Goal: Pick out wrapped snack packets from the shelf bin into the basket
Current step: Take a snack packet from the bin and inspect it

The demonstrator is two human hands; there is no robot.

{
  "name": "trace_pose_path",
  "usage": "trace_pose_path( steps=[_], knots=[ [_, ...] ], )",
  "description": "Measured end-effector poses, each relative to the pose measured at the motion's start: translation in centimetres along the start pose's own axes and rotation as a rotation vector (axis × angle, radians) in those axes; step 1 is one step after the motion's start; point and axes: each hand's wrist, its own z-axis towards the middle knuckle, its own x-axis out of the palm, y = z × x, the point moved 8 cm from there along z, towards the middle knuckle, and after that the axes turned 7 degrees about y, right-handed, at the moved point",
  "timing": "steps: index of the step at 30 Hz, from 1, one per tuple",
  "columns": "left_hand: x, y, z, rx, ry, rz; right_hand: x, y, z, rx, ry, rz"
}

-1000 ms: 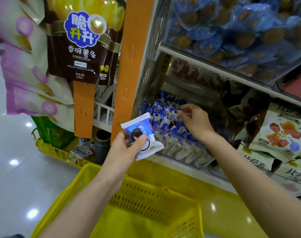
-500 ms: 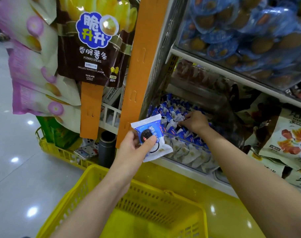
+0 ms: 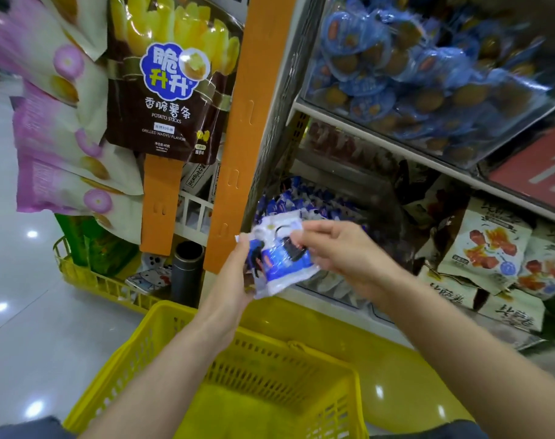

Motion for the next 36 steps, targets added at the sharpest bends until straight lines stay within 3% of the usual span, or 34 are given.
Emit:
trace_pose_path(
  steps=[2, 6, 9, 14, 17, 19, 24, 26, 36],
  knots=[
    [1.2, -0.3, -0.5, 0.028, 0.094, 0.009, 1.5, -0.4, -0.8, -0.017, -0.014, -0.01],
    [1.1, -0.8, -0.9, 0.043, 0.083, 0.095, 2.0, 0.7, -2.0, -0.215, -0.117, -0.081],
    [1.1, -1.1, -1.0, 0.046, 0.098, 0.069, 1.2, 0.9, -2.4, -0.264, -0.211, -0.286],
    [1.1, -1.5, -0.9, 0.074, 0.119, 0.121, 1.5, -1.3, -1.4, -0.119, 0.018, -0.149],
    [0.8, -1.3, -0.7, 0.073, 0.103, 0.144, 0.5, -1.5, -1.1, -0.117, 0.014, -0.179],
    [0.5, -1.2, -0.4, 0.068, 0.096, 0.147, -1.4, -0.9, -0.2, -0.136, -0.076, -0.191],
    [-0.4, -1.5, 0.2, 0.08, 0.045, 0.125, -8.7, 0.7, 4.3, -0.196, -0.539, -0.317],
    [-0.6, -1.6, 0.5, 0.076, 0.029, 0.119, -9.7, 0.1, 6.5, -0.183, -0.597, -0.391],
    [-1.1, -1.8, 1.3, 0.06, 0.028, 0.151, -8.7, -4.8, 12.0, 0.067, -0.336, -0.64]
  ],
)
